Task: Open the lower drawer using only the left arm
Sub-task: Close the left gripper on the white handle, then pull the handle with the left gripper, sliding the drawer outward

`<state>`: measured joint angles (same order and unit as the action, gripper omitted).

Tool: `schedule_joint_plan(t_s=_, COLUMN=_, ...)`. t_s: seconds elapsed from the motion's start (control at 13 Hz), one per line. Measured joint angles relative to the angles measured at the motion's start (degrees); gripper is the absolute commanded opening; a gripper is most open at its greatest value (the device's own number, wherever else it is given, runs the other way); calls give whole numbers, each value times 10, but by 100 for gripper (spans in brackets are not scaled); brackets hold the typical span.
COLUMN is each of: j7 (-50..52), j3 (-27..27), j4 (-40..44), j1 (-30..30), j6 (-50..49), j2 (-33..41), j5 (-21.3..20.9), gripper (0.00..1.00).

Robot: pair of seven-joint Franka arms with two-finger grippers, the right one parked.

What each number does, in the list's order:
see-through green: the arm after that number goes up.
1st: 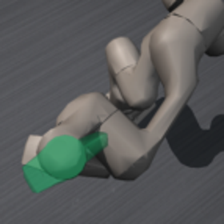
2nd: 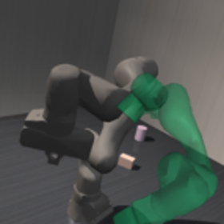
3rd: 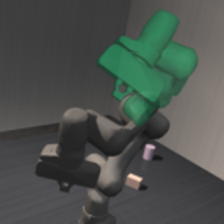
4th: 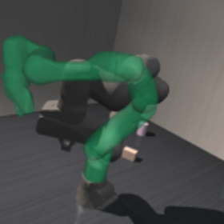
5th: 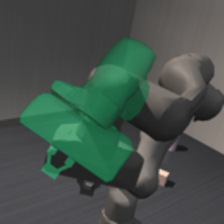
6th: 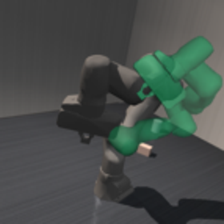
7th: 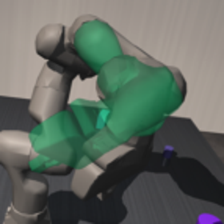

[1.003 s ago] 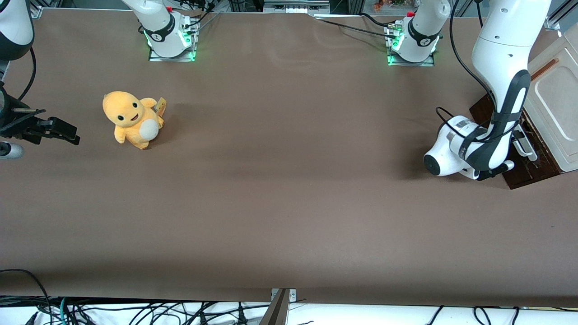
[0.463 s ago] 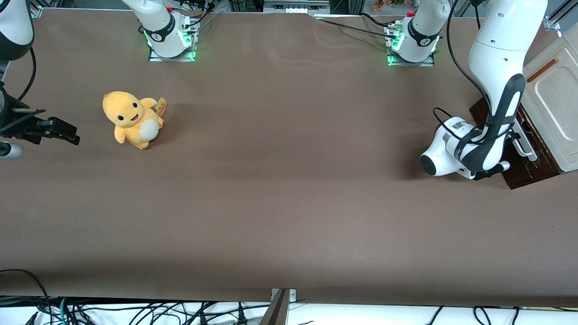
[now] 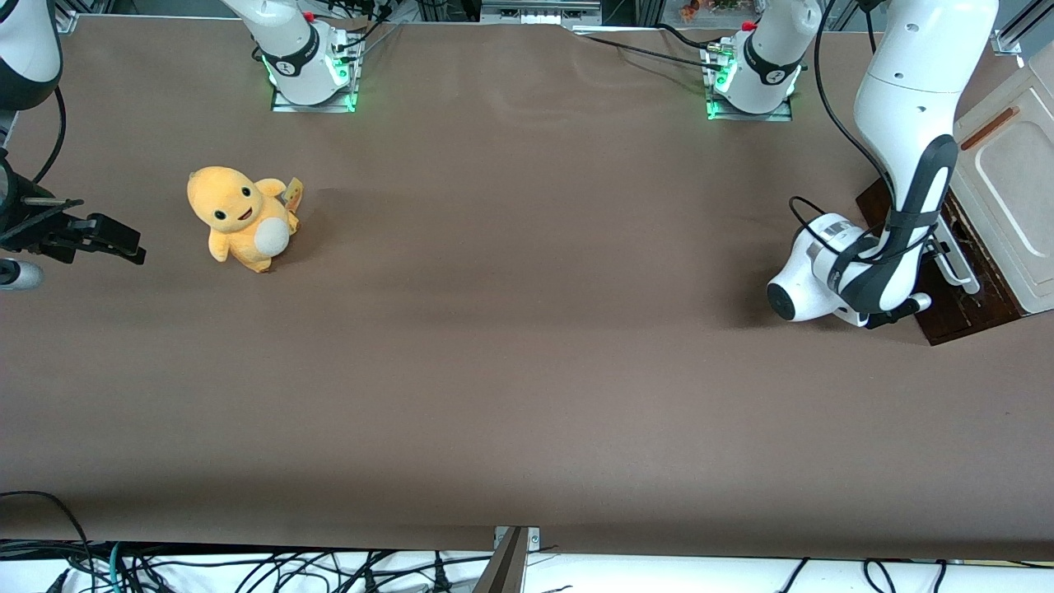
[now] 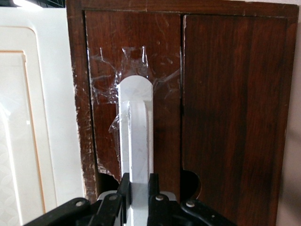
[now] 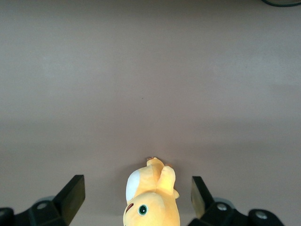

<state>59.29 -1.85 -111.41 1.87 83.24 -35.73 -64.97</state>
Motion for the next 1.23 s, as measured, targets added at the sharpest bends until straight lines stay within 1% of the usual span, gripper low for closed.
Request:
schedule_joint_plan(t_s=0.08, j7=0, j3=0, j4=0, j1=0, j6=0, j2=0, j5=0, gripper=3)
schedule_joint_plan(t_s=1.23, j7=3, j3=-22, j4=3, j1=6, j6=-24, j2=0, j5=0, gripper=3)
